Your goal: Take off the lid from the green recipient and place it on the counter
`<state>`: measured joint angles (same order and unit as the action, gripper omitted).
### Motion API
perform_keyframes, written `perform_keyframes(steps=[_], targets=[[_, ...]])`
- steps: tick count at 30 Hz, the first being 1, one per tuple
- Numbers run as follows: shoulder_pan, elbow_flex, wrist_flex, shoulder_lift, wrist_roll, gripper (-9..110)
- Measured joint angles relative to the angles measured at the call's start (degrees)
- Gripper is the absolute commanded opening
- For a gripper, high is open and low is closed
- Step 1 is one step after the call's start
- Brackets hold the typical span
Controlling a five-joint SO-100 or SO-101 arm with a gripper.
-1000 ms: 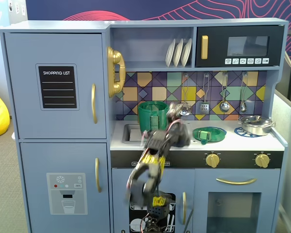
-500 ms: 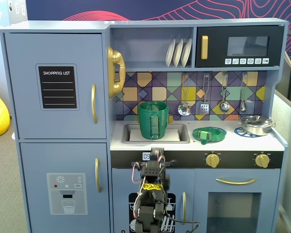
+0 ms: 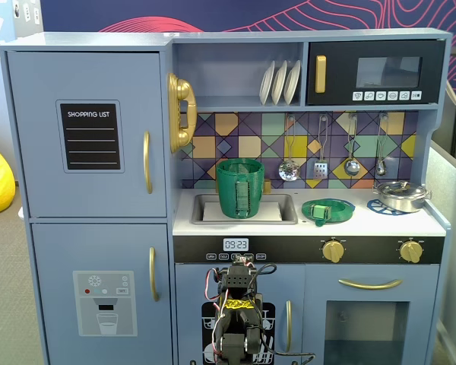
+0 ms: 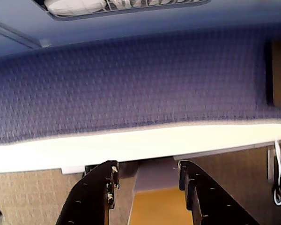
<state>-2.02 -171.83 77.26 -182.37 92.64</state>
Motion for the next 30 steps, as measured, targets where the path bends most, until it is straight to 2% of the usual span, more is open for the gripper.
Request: perform_keyframes(steps=[9,30], targets=[[-0.3,1.1,0.5,0.0,-3.9,8],[-0.3,1.1,0.5,-0.1,-4.0,8]])
